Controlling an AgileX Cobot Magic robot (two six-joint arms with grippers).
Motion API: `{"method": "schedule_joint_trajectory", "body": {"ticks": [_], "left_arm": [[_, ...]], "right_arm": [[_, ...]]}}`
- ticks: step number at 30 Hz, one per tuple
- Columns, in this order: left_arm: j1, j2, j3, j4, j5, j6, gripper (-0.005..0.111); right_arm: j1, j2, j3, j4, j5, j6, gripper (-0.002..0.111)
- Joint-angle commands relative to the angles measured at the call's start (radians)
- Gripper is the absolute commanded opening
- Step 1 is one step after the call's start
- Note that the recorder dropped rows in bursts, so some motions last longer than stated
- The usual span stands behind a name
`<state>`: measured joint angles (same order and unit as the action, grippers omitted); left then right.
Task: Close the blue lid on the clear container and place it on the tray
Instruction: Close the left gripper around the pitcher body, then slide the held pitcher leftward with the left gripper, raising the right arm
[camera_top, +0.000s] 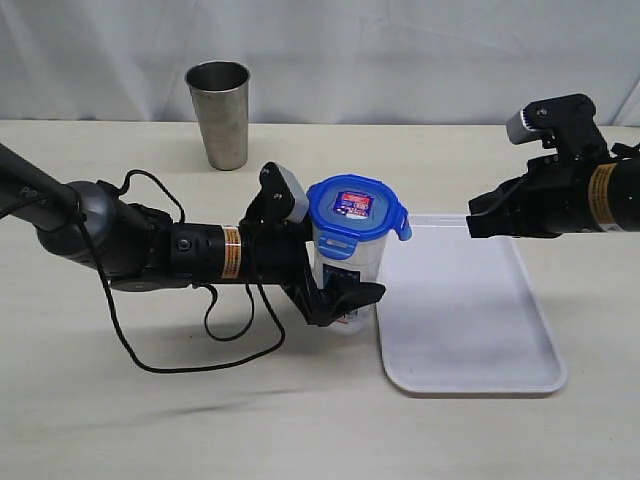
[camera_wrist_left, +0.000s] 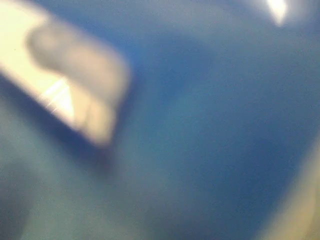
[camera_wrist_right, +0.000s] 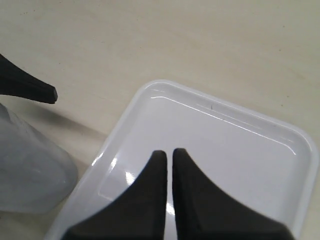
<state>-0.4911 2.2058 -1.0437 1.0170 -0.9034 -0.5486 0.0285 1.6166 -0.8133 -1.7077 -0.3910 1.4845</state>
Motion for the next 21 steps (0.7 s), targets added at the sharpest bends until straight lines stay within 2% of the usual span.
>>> {"method": "schedule_joint_trajectory", "body": {"ticks": [1,10,12,14,16,17,19,21], "left_arm": [[-0.003,0.001,-0.006,0.0,0.001,-0.016,0.105],[-0.003,0.001,-0.006,0.022,0.001,-0.016,0.105],[-0.003,0.001,-0.006,0.026,0.001,-0.016,0.102],[-0.003,0.001,-0.006,0.031,0.001,-0.016,0.091],[-0.003,0.001,-0.006,0.044,0.004,-0.016,0.075],[-0.003,0.001,-0.006,0.048,0.011,-0.016,0.054],[-0.003,0.001,-0.006,0.043,0.009,-0.016,0.037],[-0.003,0.001,-0.006,0.043,0.011,-0.016,0.026]], "right_arm": [[-0.003,-0.008,0.001,-0.002,-0.004,0.001,0.004],[-0.003,-0.008,0.001,-0.002,-0.004,0.001,0.004],[-0.003,-0.008,0.001,-0.002,-0.004,0.001,0.004],[-0.003,-0.008,0.001,-0.002,-0.004,0.001,0.004],[-0.003,-0.008,0.001,-0.002,-0.004,0.001,0.004],[-0.003,-0.008,0.001,-0.002,-0.007,0.001,0.004],[-0.003,-0.008,0.001,-0.002,-0.014,0.001,0.004],[-0.003,-0.008,0.001,-0.006,-0.026,0.001,0.004]]}}
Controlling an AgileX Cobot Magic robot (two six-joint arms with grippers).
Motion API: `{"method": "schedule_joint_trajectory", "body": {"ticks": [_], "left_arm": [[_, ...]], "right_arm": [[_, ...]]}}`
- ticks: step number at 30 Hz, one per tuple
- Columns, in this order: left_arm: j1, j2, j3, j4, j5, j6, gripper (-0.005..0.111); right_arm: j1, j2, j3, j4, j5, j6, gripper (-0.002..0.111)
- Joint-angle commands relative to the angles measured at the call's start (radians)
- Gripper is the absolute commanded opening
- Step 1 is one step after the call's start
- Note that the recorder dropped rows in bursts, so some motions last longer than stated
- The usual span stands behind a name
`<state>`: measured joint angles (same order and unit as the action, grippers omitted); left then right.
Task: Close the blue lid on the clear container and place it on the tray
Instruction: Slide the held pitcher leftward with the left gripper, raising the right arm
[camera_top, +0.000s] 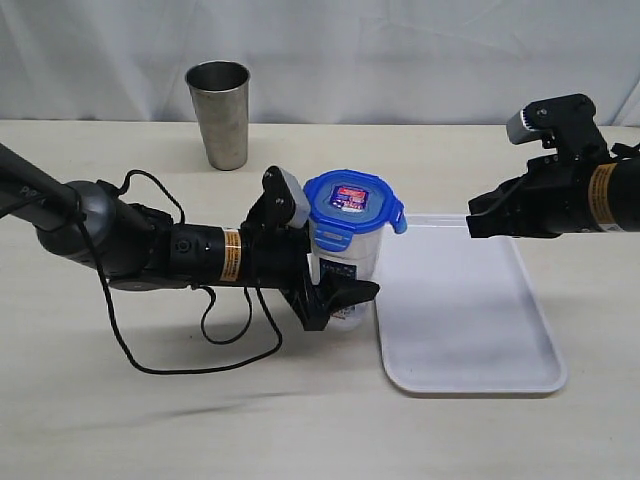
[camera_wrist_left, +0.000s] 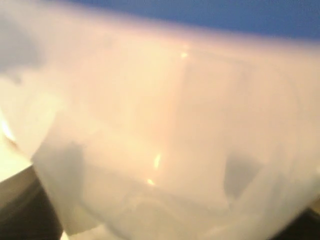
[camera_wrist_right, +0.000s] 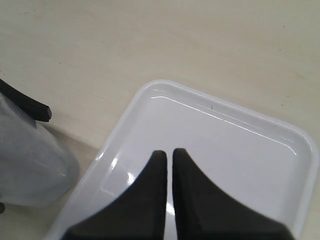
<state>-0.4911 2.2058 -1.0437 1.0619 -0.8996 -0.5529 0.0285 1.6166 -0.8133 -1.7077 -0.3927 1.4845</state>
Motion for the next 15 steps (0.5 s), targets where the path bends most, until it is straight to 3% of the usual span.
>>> {"method": "schedule_joint_trajectory", "body": {"ticks": [1,6,10,15], "left_arm": [[-0.003,0.001,-0.006,-0.002,0.017,-0.012,0.022],[-0.003,0.001,-0.006,0.079,0.053,0.025,0.0],[0.047,-0.014,-0.006,0.059,0.064,0.081,0.0],[0.144,-0.021,-0.006,0.017,0.06,0.074,0.0]], "right_arm": [[-0.003,-0.008,0.001,-0.006,-0.029,0.001,0.004],[-0.003,-0.008,0.001,-0.006,-0.029,0.001,0.004],[-0.003,-0.01,-0.02,-0.002,-0.142,0.01,0.006],[-0.003,-0.01,-0.086,-0.01,-0.409,0.121,0.032]]}}
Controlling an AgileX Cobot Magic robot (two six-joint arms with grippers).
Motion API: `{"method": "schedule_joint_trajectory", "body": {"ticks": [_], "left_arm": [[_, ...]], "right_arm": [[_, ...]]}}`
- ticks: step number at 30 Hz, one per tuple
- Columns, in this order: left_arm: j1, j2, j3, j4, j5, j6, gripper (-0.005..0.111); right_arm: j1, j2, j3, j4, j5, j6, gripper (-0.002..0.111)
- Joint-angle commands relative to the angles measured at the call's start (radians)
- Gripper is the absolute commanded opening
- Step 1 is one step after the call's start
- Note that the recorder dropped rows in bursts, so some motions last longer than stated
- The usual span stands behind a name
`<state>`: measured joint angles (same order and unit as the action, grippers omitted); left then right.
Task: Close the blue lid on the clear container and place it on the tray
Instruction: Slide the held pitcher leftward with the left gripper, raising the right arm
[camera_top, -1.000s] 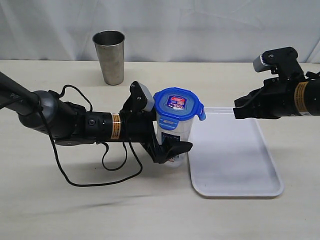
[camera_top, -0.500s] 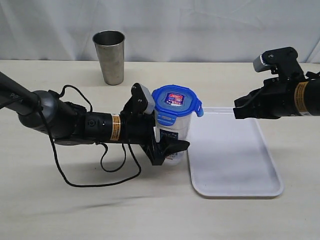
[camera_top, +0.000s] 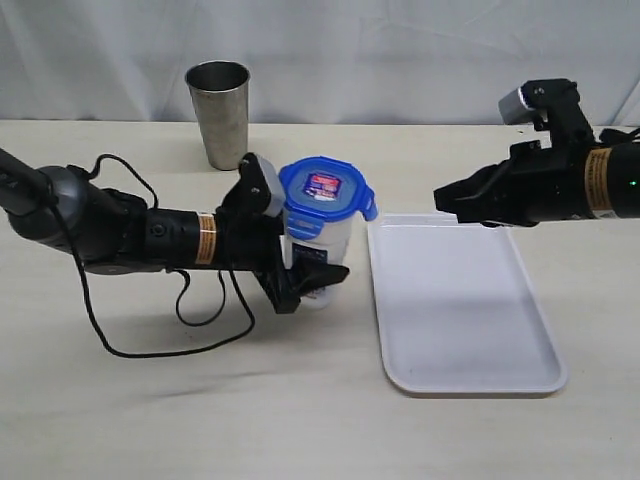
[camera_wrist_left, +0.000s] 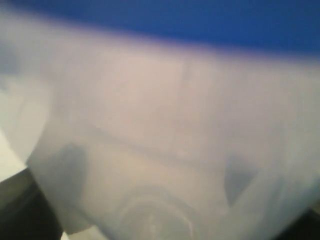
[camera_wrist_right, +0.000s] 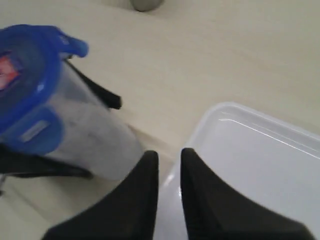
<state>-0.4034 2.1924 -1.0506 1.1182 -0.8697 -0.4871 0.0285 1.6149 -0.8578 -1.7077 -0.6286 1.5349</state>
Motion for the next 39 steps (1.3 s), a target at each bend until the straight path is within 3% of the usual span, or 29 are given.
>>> {"method": "schedule_joint_trajectory", "body": {"ticks": [1,4,9,13,18,24,26,32,34,36,39], "left_arm": [[0.078,-0.007,0.001,-0.055,0.028,0.009,0.0],[0.107,-0.007,0.001,-0.056,-0.007,0.019,0.0],[0.112,-0.007,0.002,-0.001,-0.063,0.013,0.0],[0.112,-0.007,0.002,-0.001,-0.063,0.013,0.0],[0.112,-0.007,0.002,0.011,-0.063,0.012,0.0],[0.112,-0.007,0.002,0.013,-0.063,0.012,0.0],[0.112,-0.007,0.002,0.013,-0.063,0.012,0.0],[0.112,-0.007,0.002,0.012,-0.057,0.014,0.0],[0.112,-0.007,0.002,0.012,-0.055,0.014,0.0],[0.112,-0.007,0.002,0.012,-0.048,0.014,0.0],[0.112,-0.007,0.002,0.012,-0.048,0.014,0.0]], "right_arm": [[-0.003,-0.008,-0.067,-0.01,-0.239,0.138,0.037],[0.057,-0.008,-0.176,-0.037,-0.233,0.254,0.037],[0.228,-0.008,-0.343,-0.037,0.039,0.451,0.037],[0.283,-0.008,-0.388,-0.037,0.233,0.116,0.037],[0.359,-0.008,-0.363,-0.023,0.847,0.108,0.037],[0.334,0.043,-0.437,0.542,1.276,-0.432,0.037],[0.303,0.068,-0.478,0.79,1.341,-0.684,0.037],[0.178,0.098,-0.549,1.935,1.36,-1.638,0.037],[0.154,0.095,-0.551,2.236,1.426,-1.855,0.037],[0.149,0.094,-0.547,2.468,1.54,-2.015,0.037],[0.162,0.094,-0.542,2.646,1.635,-2.095,0.042]]}}
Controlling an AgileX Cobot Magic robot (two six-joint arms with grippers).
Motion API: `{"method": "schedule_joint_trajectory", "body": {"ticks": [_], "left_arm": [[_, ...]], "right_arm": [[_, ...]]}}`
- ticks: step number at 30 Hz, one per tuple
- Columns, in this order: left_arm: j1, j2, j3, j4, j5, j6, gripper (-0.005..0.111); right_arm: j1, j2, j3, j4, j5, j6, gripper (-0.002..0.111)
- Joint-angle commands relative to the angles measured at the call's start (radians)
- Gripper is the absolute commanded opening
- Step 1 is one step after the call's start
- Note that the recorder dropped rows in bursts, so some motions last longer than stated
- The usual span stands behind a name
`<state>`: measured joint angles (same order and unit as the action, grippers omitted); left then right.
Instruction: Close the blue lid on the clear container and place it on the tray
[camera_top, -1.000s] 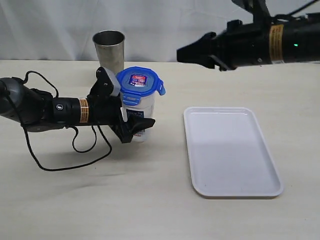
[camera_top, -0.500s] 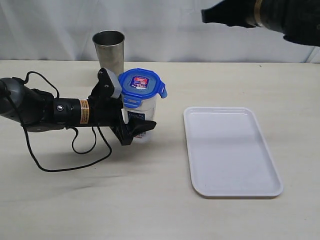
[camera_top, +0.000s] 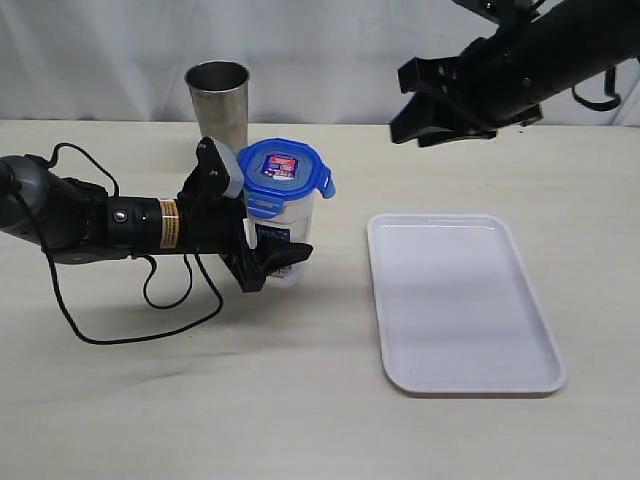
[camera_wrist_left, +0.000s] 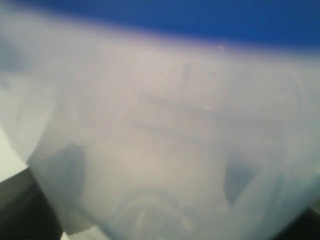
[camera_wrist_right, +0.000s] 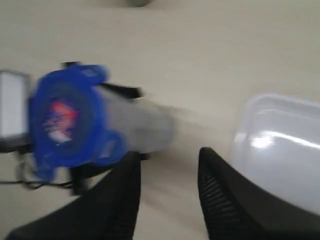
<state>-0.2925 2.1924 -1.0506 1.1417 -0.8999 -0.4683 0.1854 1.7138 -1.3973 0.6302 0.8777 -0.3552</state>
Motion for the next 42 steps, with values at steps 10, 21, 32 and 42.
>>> {"method": "schedule_joint_trajectory", "body": {"ticks": [10,21,32,42], "left_arm": [[0.001,-0.007,0.002,-0.011,0.006,-0.005,0.0],[0.001,-0.007,0.002,-0.011,0.008,-0.005,0.0],[0.001,-0.007,0.002,-0.011,0.008,-0.007,0.0],[0.001,-0.007,0.002,0.011,0.004,-0.01,0.0]], "right_arm": [[0.152,0.072,-0.003,0.223,-0.009,0.021,0.045],[0.152,0.168,-0.003,0.225,-0.084,0.046,0.042],[0.154,0.174,-0.003,0.255,-0.095,0.008,0.034],[0.166,0.26,-0.003,0.343,-0.076,-0.046,0.034]]}}
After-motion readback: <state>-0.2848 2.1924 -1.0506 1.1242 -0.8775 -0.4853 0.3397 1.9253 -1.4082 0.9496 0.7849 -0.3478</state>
